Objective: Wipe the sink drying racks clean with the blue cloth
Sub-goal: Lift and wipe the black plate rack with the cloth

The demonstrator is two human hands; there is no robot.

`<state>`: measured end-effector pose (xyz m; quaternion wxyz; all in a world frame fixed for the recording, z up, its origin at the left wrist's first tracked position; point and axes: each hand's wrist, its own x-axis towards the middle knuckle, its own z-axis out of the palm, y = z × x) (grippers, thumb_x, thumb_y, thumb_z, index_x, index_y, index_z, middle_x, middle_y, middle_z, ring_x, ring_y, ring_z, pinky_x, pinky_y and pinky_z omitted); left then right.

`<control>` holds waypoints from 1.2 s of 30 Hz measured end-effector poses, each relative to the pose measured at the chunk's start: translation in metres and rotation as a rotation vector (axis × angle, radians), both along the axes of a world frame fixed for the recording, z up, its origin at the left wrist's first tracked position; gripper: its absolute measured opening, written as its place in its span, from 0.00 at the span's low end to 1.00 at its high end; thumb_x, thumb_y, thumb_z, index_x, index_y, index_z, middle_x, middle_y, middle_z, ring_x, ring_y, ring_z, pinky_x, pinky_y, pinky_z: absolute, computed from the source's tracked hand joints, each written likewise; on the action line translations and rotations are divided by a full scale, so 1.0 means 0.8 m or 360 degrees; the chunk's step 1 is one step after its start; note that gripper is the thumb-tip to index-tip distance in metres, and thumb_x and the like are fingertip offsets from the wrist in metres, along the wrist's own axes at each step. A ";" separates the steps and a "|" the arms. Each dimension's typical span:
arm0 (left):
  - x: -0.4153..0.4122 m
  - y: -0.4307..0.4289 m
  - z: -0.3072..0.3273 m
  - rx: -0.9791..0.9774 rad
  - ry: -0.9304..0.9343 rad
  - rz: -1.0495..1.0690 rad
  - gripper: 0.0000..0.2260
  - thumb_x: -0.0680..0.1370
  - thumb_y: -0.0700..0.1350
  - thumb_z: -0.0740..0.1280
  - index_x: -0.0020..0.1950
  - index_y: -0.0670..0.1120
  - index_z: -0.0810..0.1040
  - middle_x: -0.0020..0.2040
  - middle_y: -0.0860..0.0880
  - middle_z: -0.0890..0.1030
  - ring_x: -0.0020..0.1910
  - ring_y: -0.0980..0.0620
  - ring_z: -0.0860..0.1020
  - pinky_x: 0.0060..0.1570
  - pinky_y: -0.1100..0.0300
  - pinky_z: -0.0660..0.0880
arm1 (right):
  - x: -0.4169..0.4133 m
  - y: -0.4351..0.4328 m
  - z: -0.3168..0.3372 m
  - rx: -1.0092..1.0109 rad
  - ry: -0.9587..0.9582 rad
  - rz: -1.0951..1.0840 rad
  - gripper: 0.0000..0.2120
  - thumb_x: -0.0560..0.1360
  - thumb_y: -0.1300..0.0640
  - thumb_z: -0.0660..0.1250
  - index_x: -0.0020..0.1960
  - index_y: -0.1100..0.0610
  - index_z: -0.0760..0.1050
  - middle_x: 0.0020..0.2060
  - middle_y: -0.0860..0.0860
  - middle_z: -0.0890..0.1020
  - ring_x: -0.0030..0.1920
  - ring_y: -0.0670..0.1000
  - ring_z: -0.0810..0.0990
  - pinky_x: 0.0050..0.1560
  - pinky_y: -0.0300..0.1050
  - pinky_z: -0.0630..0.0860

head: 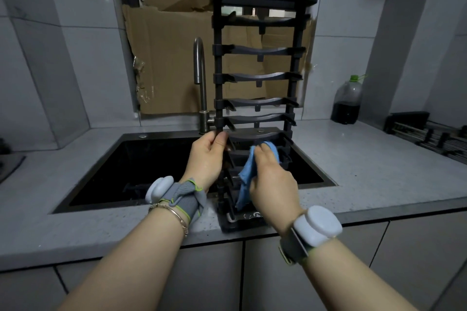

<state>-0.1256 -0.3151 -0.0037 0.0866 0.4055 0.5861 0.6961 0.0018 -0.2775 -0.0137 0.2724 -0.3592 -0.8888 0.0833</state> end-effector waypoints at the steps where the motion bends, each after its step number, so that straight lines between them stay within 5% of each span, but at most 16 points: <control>1: -0.001 0.001 -0.001 0.0009 0.0010 -0.0002 0.12 0.81 0.42 0.59 0.39 0.43 0.73 0.39 0.40 0.77 0.38 0.48 0.72 0.41 0.54 0.71 | -0.004 -0.002 0.000 -0.0036 0.0107 0.0139 0.28 0.75 0.65 0.57 0.73 0.54 0.58 0.75 0.48 0.58 0.64 0.57 0.72 0.58 0.48 0.70; 7: -0.011 -0.002 -0.003 0.0004 0.0027 -0.0012 0.12 0.80 0.42 0.62 0.37 0.43 0.76 0.31 0.50 0.75 0.32 0.57 0.70 0.32 0.63 0.69 | -0.030 -0.020 0.002 -0.0427 0.0490 0.0697 0.33 0.69 0.72 0.56 0.73 0.55 0.63 0.72 0.50 0.66 0.72 0.50 0.62 0.67 0.34 0.58; 9: -0.013 -0.002 -0.002 -0.0027 0.0031 -0.0016 0.14 0.80 0.43 0.62 0.34 0.46 0.75 0.27 0.55 0.73 0.27 0.61 0.69 0.29 0.65 0.67 | -0.024 -0.015 0.003 -0.0340 0.0355 0.0690 0.34 0.69 0.71 0.56 0.74 0.52 0.61 0.73 0.47 0.63 0.71 0.51 0.63 0.67 0.40 0.63; 13: -0.008 -0.004 0.002 -0.0042 0.0052 0.0005 0.15 0.80 0.42 0.61 0.34 0.44 0.74 0.25 0.56 0.74 0.26 0.63 0.69 0.29 0.67 0.67 | -0.014 -0.016 0.017 0.0111 -0.0256 0.0353 0.31 0.74 0.63 0.57 0.75 0.48 0.54 0.75 0.44 0.56 0.58 0.61 0.76 0.52 0.50 0.72; 15: -0.010 -0.004 0.000 -0.0033 0.0056 -0.0019 0.15 0.80 0.44 0.62 0.37 0.38 0.75 0.31 0.46 0.74 0.31 0.54 0.70 0.33 0.61 0.67 | -0.005 -0.013 0.022 0.0268 -0.0429 0.0161 0.30 0.76 0.63 0.56 0.75 0.52 0.52 0.75 0.48 0.55 0.55 0.61 0.78 0.50 0.50 0.73; 22: -0.018 -0.002 -0.005 -0.0023 0.0033 -0.0086 0.34 0.67 0.64 0.63 0.45 0.29 0.72 0.39 0.41 0.75 0.37 0.45 0.71 0.38 0.49 0.69 | 0.034 0.017 0.031 0.0386 -0.0578 -0.0236 0.30 0.74 0.66 0.58 0.74 0.58 0.54 0.68 0.52 0.67 0.52 0.59 0.79 0.37 0.47 0.68; 24: -0.019 0.000 -0.007 -0.0019 0.0021 -0.0088 0.37 0.65 0.66 0.63 0.45 0.29 0.72 0.39 0.41 0.75 0.38 0.45 0.71 0.39 0.49 0.69 | 0.029 0.015 0.028 0.0344 -0.0569 -0.0250 0.30 0.75 0.67 0.57 0.74 0.59 0.53 0.71 0.54 0.64 0.52 0.60 0.79 0.38 0.48 0.69; 29: -0.017 -0.001 -0.005 -0.0022 -0.0025 -0.0109 0.27 0.71 0.59 0.64 0.44 0.33 0.74 0.39 0.40 0.75 0.38 0.45 0.71 0.41 0.48 0.70 | 0.017 0.001 0.022 0.0163 -0.0437 -0.0148 0.31 0.75 0.67 0.55 0.76 0.56 0.50 0.76 0.51 0.53 0.58 0.61 0.77 0.51 0.50 0.73; 34: -0.020 0.000 -0.008 -0.0014 0.0039 -0.0085 0.17 0.80 0.46 0.62 0.40 0.34 0.74 0.33 0.44 0.73 0.33 0.51 0.70 0.34 0.58 0.68 | -0.013 -0.016 0.015 0.0015 -0.0159 0.0173 0.29 0.74 0.65 0.57 0.73 0.52 0.57 0.73 0.47 0.61 0.66 0.56 0.70 0.57 0.47 0.71; 36: -0.019 0.001 -0.006 -0.0011 0.0043 -0.0076 0.14 0.80 0.44 0.61 0.35 0.42 0.74 0.26 0.54 0.74 0.27 0.60 0.69 0.28 0.65 0.67 | -0.024 -0.020 0.018 -0.0066 -0.0062 0.0354 0.27 0.73 0.64 0.58 0.71 0.52 0.63 0.69 0.48 0.66 0.62 0.58 0.72 0.54 0.47 0.71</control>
